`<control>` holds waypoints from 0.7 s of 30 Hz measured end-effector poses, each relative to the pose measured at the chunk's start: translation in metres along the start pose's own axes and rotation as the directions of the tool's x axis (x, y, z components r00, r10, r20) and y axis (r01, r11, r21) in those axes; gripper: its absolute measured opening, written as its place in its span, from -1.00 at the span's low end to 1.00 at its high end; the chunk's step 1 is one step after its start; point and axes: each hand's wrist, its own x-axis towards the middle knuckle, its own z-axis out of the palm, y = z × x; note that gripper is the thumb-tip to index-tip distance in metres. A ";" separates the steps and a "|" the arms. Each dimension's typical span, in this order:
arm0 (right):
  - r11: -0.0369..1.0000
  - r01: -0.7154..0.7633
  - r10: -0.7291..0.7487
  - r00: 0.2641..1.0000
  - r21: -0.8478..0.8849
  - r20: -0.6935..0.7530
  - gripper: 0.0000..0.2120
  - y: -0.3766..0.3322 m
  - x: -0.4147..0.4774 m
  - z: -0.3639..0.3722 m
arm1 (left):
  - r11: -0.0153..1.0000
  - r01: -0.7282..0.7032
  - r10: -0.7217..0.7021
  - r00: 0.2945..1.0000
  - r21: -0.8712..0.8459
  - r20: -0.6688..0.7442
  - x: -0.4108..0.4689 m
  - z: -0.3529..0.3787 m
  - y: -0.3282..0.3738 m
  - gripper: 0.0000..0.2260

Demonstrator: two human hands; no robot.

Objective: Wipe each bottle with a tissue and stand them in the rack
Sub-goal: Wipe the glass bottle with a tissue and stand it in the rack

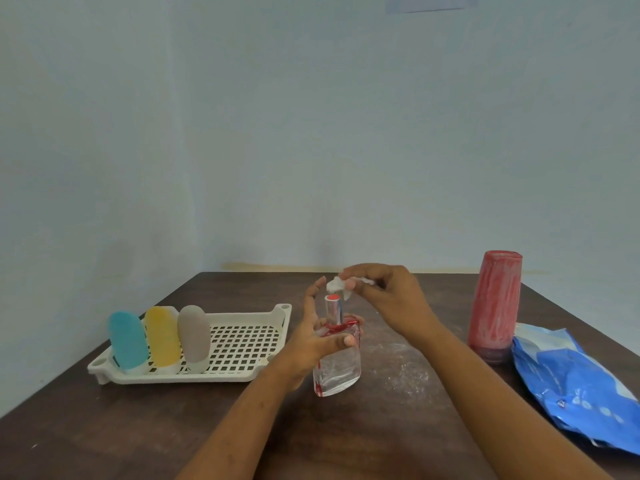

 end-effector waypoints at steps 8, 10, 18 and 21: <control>0.964 0.196 -0.204 0.979 -0.180 -0.028 -0.81 0.025 -0.040 0.023 | 0.999 -0.018 0.015 0.999 -0.047 -0.050 0.001 -0.002 0.000 0.13; 0.942 0.252 -0.257 0.966 -0.220 0.008 -0.82 0.022 -0.040 0.021 | 0.999 -0.019 0.017 0.998 -0.040 -0.053 0.000 -0.002 0.000 0.13; 0.897 0.292 -0.315 0.949 -0.330 -0.017 -0.80 0.014 -0.027 0.031 | 0.998 0.000 -0.002 1.000 -0.059 -0.029 0.000 -0.002 0.001 0.06; 0.980 0.098 -0.118 0.987 -0.174 -0.109 -0.81 0.024 -0.023 0.029 | 0.997 -0.003 -0.002 0.998 -0.081 -0.065 0.000 -0.003 -0.001 0.09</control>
